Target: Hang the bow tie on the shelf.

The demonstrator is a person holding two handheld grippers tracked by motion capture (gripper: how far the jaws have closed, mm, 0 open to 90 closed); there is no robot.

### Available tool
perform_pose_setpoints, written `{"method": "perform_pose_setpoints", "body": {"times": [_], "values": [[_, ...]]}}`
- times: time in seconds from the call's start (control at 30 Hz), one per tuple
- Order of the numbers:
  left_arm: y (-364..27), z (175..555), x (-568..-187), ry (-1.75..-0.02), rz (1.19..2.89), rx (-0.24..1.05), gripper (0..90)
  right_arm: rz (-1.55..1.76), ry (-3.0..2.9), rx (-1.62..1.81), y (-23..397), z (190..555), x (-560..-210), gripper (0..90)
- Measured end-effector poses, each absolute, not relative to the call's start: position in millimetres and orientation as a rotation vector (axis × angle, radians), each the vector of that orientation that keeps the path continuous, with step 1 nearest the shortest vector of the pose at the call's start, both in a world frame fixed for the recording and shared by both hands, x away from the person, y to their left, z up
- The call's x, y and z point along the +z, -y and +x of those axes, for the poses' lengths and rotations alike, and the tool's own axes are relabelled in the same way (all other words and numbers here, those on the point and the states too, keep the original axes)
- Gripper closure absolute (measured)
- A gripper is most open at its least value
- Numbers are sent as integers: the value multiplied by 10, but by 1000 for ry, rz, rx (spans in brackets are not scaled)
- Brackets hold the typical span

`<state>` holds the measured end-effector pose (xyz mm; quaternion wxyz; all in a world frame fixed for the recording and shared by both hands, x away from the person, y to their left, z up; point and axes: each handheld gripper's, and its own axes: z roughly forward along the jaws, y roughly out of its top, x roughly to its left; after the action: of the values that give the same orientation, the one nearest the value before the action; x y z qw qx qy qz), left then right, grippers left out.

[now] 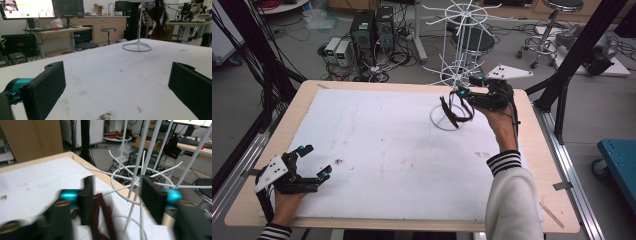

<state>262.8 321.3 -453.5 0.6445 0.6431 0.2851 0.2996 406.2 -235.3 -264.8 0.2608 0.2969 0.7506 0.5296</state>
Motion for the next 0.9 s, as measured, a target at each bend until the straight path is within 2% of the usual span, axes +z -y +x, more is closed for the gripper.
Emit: {"method": "perform_pose_setpoints", "body": {"times": [0.1,0.13,0.17,0.2,0.53,0.9], "values": [[-3212,2629,-4536,-651,1458,681,17,810,-1998,1466,2348,3993,-2618,141],[-3212,2629,-4536,-651,1458,680,17,817,-1990,1477,2344,3972,-2608,97],[-3213,2628,-4535,-651,1459,680,17,816,-1985,1480,2345,3952,-2598,95],[-3211,2630,-4537,-650,1456,680,17,796,-1965,1498,2341,3897,-2572,7],[-3216,2627,-4536,-648,1461,682,17,756,-1921,1549,2424,3664,-2681,6],[-3224,2630,-4538,-653,1449,676,17,769,-1866,1589,2596,3305,-3152,6]]}}
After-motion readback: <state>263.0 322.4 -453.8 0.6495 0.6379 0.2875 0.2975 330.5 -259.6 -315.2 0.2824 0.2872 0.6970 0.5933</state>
